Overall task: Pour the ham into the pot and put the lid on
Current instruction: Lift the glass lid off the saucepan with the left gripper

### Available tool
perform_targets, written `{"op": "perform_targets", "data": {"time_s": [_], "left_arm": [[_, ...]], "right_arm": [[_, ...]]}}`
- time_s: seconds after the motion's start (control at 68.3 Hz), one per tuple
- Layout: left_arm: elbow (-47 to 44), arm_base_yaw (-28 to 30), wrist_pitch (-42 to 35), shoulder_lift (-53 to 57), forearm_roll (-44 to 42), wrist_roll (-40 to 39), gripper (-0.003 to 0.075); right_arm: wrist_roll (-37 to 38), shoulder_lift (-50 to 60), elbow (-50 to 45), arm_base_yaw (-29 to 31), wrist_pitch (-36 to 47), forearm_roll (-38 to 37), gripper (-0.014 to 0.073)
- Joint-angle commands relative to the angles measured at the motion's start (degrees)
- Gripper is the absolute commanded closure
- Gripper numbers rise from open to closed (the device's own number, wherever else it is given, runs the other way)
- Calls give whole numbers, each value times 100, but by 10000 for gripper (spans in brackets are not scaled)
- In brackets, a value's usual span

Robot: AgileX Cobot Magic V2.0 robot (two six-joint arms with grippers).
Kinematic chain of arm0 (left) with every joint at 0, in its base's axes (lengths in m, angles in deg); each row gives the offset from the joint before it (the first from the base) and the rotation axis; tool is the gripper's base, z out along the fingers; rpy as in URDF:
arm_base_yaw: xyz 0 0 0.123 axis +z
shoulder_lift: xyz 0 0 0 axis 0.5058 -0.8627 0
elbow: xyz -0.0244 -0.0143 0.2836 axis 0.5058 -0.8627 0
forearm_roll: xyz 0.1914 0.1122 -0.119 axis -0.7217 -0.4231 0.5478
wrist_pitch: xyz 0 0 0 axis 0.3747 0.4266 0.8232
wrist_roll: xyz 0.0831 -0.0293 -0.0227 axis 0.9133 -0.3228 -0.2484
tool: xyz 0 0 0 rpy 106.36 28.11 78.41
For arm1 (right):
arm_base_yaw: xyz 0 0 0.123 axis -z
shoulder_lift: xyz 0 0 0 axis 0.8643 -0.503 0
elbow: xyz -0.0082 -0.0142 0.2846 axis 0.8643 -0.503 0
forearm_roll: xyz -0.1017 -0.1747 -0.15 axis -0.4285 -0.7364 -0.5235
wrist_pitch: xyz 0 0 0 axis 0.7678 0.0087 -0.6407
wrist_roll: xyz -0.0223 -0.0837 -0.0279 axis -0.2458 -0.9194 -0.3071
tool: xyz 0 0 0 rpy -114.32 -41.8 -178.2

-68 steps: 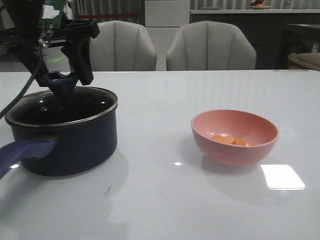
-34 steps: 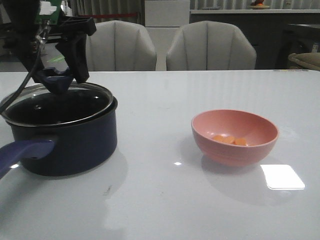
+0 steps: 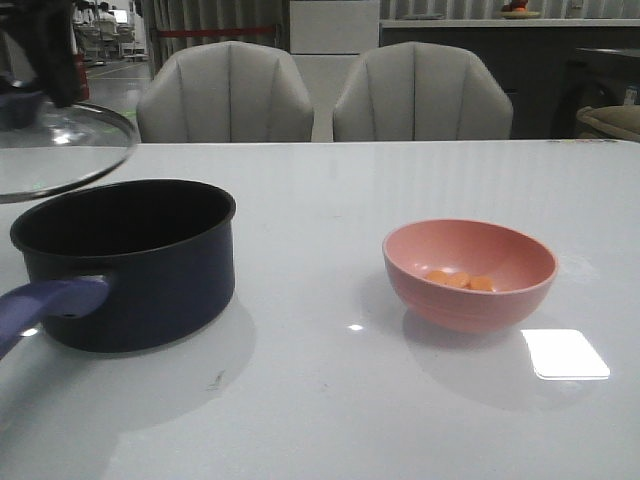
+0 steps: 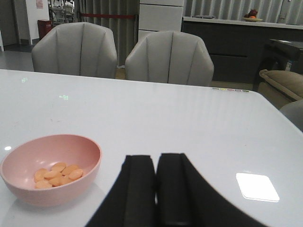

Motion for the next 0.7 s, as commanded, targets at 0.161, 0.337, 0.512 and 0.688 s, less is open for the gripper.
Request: {"op": "perform_targets", "data": {"time_s": [0.161, 0.337, 0.512, 0.688], "left_arm": [[129, 1364, -49, 413, 117, 486, 433], [-474, 2036, -558, 390, 426, 698, 433], [-1271, 2413, -996, 168, 1047, 1232, 432], [-1686, 2437, -1340, -156, 1203, 1353, 431]], "right_arm": [[-7, 111, 27, 25, 473, -32, 440], [-7, 111, 27, 25, 473, -32, 440], [-7, 111, 27, 25, 473, -32, 440], [-7, 111, 27, 25, 473, -32, 440]]}}
